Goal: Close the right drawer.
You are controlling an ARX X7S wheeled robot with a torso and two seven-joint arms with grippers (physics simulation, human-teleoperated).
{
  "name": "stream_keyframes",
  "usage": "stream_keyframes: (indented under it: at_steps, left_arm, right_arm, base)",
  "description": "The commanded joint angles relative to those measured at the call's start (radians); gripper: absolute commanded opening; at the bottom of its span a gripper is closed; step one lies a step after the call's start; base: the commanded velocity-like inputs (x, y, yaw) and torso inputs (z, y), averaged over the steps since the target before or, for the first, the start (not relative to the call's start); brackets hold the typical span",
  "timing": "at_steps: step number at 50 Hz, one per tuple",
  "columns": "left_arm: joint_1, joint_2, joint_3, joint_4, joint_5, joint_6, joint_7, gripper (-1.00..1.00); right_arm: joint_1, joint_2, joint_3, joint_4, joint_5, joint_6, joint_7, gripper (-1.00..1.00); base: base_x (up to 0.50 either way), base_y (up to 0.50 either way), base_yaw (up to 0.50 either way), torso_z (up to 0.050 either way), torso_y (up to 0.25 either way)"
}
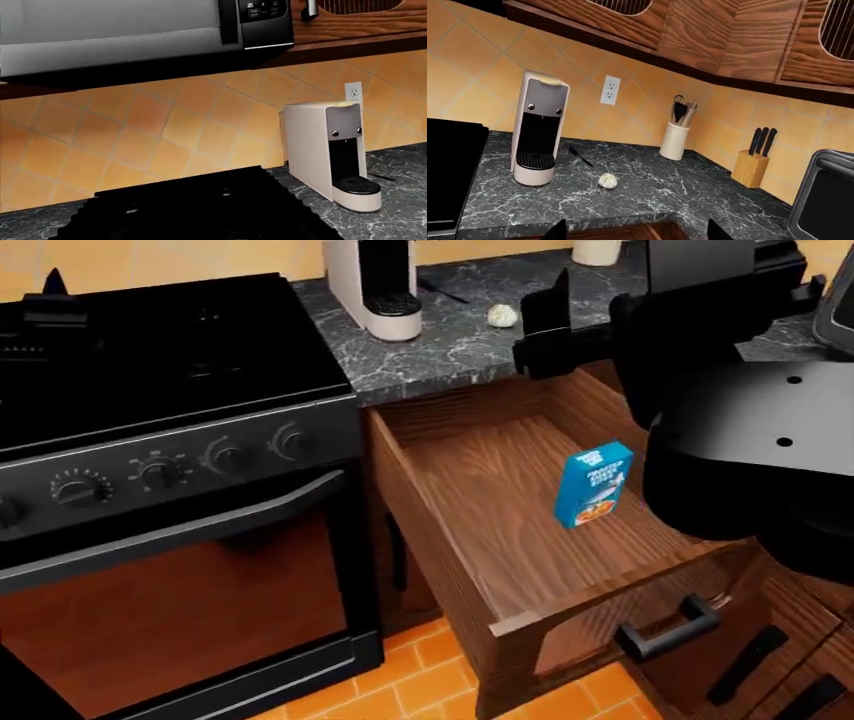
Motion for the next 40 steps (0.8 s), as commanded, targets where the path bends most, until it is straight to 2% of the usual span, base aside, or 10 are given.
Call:
stream_keyframes:
  at_steps: [1, 40]
  left_arm:
    - [0.0, 0.018, -0.023, -0.005, 0.007, 0.008, 0.025, 1.0]
    - [0.011, 0.016, -0.025, -0.004, -0.014, 0.009, 0.011, 1.0]
  right_arm:
    - [0.001, -0.021, 0.026, -0.002, -0.02, 0.004, -0.023, 1.0]
    - [-0.008, -0.009, 0.036, -0.017, -0.02, 0.011, -0.006, 1.0]
  base:
    - [-0.14, 0.06, -0.5, 0.0, 0.0]
    - [-0.13, 0.08, -0.5, 0.0, 0.0]
